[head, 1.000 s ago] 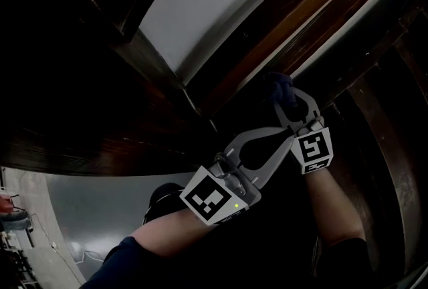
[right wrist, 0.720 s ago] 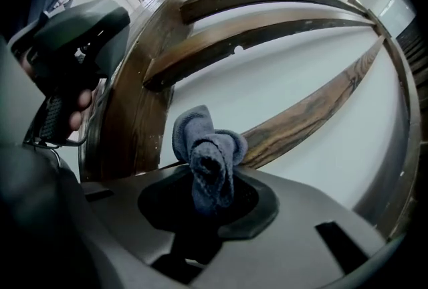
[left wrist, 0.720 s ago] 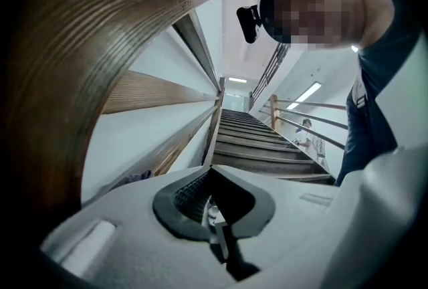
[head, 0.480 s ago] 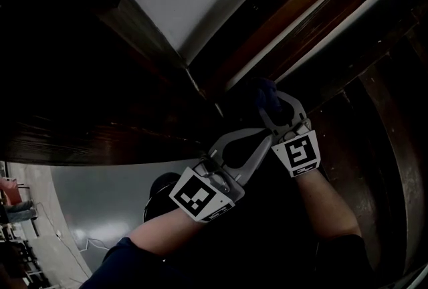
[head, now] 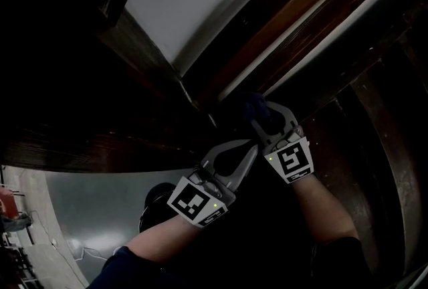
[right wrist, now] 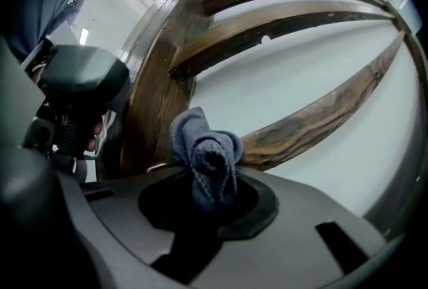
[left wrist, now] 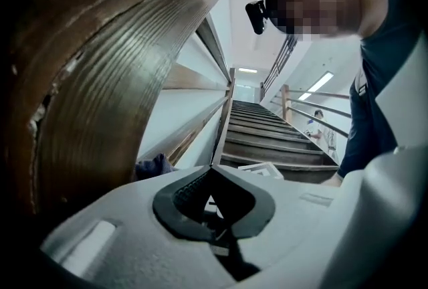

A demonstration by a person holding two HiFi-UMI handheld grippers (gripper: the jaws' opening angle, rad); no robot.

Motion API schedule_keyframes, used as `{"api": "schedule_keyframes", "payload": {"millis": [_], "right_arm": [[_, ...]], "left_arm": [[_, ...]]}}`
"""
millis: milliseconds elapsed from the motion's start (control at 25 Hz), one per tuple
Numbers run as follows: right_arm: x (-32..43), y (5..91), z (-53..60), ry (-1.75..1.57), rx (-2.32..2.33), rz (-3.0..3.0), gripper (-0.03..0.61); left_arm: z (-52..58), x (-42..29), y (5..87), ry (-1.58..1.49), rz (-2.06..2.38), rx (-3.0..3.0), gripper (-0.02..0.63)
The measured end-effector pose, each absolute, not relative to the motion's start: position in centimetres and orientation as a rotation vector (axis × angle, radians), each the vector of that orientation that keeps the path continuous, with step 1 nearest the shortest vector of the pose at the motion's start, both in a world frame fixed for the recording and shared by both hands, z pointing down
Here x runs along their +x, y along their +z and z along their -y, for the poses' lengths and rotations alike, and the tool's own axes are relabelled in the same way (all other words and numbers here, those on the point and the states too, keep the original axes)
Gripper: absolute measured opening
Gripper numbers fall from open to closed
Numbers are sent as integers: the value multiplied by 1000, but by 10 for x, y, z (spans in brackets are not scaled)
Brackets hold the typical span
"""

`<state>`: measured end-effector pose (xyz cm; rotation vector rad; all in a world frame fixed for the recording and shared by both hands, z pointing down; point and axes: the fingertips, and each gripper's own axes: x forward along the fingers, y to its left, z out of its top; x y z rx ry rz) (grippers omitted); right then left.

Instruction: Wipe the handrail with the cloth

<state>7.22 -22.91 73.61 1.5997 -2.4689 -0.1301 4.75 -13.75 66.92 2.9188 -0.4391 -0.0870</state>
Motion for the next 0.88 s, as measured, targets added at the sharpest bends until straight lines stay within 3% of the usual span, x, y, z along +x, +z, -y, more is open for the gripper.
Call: {"api": "schedule_keyframes", "payload": {"millis": [880], "right_arm": [[323,589,271,-473,1815,2097,94]], "left_arm": [[148,199,591,-157,240,3142,2]]}}
